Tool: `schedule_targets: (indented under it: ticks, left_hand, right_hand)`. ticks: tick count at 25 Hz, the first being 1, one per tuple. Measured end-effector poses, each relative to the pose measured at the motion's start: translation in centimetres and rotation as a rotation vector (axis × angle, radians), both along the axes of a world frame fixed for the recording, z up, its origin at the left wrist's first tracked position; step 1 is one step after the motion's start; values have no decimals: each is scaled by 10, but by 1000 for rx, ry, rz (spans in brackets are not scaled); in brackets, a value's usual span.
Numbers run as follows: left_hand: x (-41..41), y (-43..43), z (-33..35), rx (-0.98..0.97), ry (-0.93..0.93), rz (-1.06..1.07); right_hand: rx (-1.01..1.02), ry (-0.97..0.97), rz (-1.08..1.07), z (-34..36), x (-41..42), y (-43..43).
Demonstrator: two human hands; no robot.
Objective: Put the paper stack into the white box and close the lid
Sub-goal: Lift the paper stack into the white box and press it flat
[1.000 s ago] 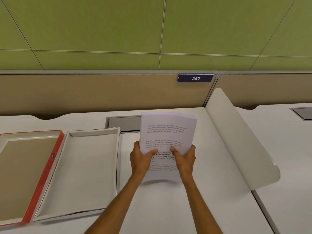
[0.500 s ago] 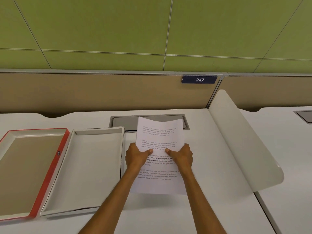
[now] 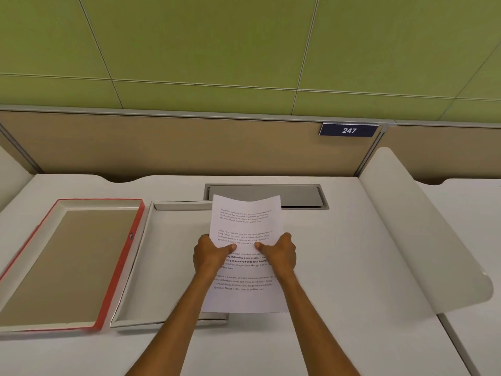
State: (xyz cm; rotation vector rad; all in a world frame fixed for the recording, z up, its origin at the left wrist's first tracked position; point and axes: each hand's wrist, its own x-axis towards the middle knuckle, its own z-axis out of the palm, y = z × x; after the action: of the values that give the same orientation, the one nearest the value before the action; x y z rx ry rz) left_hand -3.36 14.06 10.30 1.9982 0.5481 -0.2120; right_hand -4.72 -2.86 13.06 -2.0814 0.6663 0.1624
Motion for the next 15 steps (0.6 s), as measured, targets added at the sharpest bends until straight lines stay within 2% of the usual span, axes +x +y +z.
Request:
schedule_targets:
  ticks: [15]
  left_hand:
    - [-1,145,-17,-27,28,144]
  right_hand:
    - [-27,4,87,-23,16,151]
